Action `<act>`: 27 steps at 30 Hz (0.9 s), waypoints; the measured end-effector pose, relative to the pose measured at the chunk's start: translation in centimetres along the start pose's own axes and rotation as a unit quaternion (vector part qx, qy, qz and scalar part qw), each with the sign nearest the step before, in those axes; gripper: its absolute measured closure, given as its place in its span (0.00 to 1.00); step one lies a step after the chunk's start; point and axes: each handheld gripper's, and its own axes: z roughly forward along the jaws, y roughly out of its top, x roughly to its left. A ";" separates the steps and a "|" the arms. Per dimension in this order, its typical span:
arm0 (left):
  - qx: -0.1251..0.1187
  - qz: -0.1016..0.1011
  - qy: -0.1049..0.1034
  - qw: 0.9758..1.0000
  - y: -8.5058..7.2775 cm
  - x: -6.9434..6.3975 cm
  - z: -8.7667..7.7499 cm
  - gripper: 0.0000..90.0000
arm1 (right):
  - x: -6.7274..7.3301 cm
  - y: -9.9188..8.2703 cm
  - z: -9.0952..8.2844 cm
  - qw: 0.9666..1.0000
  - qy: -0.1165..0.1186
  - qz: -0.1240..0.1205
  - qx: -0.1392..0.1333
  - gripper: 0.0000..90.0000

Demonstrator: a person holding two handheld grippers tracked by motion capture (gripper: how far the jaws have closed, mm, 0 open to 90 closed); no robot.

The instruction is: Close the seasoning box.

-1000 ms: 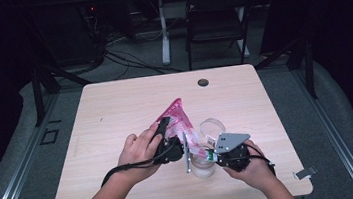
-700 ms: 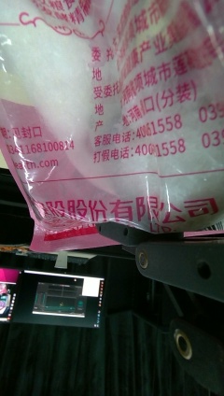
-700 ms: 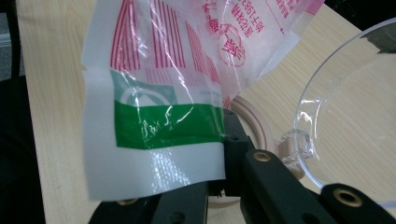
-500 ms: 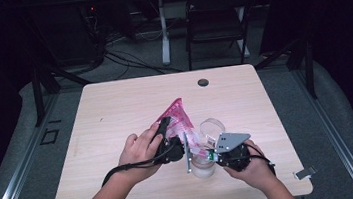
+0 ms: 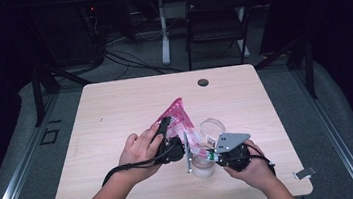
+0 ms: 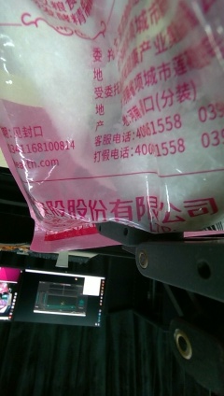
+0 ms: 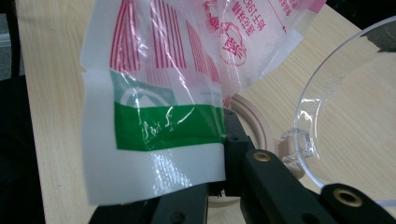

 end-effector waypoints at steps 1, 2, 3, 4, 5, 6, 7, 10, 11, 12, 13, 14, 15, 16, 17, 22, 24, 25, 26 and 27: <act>0.000 0.000 -0.001 1.000 0.0 0.0 0.0 0.67 | 0.0 0.0 0.0 1.000 0.000 0.000 0.000 1.00; 0.000 0.000 -0.001 1.000 0.0 0.0 0.0 0.67 | 0.0 0.0 0.0 1.000 -0.002 0.001 0.001 1.00; 0.000 0.000 -0.002 1.000 0.0 0.0 0.0 0.67 | 0.0 0.0 0.0 1.000 -0.001 0.002 0.001 1.00; -0.001 0.000 -0.002 1.000 0.0 0.0 0.0 0.67 | 0.0 -0.1 0.0 1.000 -0.001 0.001 0.002 1.00; 0.001 0.000 -0.003 1.000 0.0 0.0 0.0 0.67 | 0.0 -0.1 0.0 1.000 -0.001 0.001 0.003 1.00; 0.001 0.000 -0.003 1.000 0.0 0.0 0.0 0.67 | 0.0 -0.1 0.0 1.000 -0.001 0.001 0.003 1.00; 0.000 0.001 -0.002 1.000 0.0 0.0 0.0 0.67 | 0.0 -0.1 0.0 1.000 -0.001 0.001 0.003 1.00; 0.002 0.001 -0.003 1.000 0.1 0.0 0.0 0.67 | 0.0 -0.1 0.1 1.000 -0.001 0.000 0.004 1.00; 0.002 0.001 -0.003 1.000 0.1 0.0 0.0 0.67 | 0.0 -0.1 0.1 1.000 0.001 0.001 0.003 1.00; 0.002 0.001 -0.003 1.000 0.1 0.0 0.0 0.67 | -0.1 -0.1 0.1 1.000 0.002 0.001 0.003 1.00; 0.001 0.001 -0.003 1.000 0.1 0.0 0.0 0.67 | -0.1 -0.1 0.1 1.000 0.002 0.001 0.003 1.00; 0.001 0.001 -0.003 1.000 0.1 0.0 0.0 0.67 | -0.1 -0.1 0.1 1.000 0.002 0.001 0.003 1.00; 0.001 0.001 -0.003 1.000 0.1 0.0 0.0 0.67 | -0.1 -0.1 0.1 1.000 0.002 0.002 0.002 1.00; 0.002 0.002 -0.003 1.000 0.1 0.0 0.0 0.67 | -0.1 -0.1 0.1 1.000 0.002 0.001 0.004 1.00; 0.001 0.002 -0.002 1.000 0.1 0.0 0.0 0.67 | -0.1 -0.1 0.1 1.000 0.003 0.001 0.004 1.00; 0.000 0.003 -0.002 1.000 0.1 0.0 0.0 0.67 | -0.1 -0.2 0.2 1.000 -0.001 0.000 0.006 1.00; 0.000 0.003 -0.002 1.000 0.1 0.0 0.0 0.67 | -0.1 -0.2 0.2 1.000 -0.001 0.000 0.006 1.00; 0.000 0.003 -0.002 1.000 0.1 0.0 0.0 0.67 | -0.1 -0.2 0.1 1.000 0.001 -0.001 0.007 1.00; -0.002 0.005 -0.001 1.000 0.1 0.0 0.0 0.67 | -0.1 -0.2 0.2 1.000 -0.001 0.000 0.006 1.00; 0.000 0.004 -0.001 1.000 0.1 0.0 0.0 0.67 | -0.1 -0.2 0.1 1.000 0.000 0.000 0.007 1.00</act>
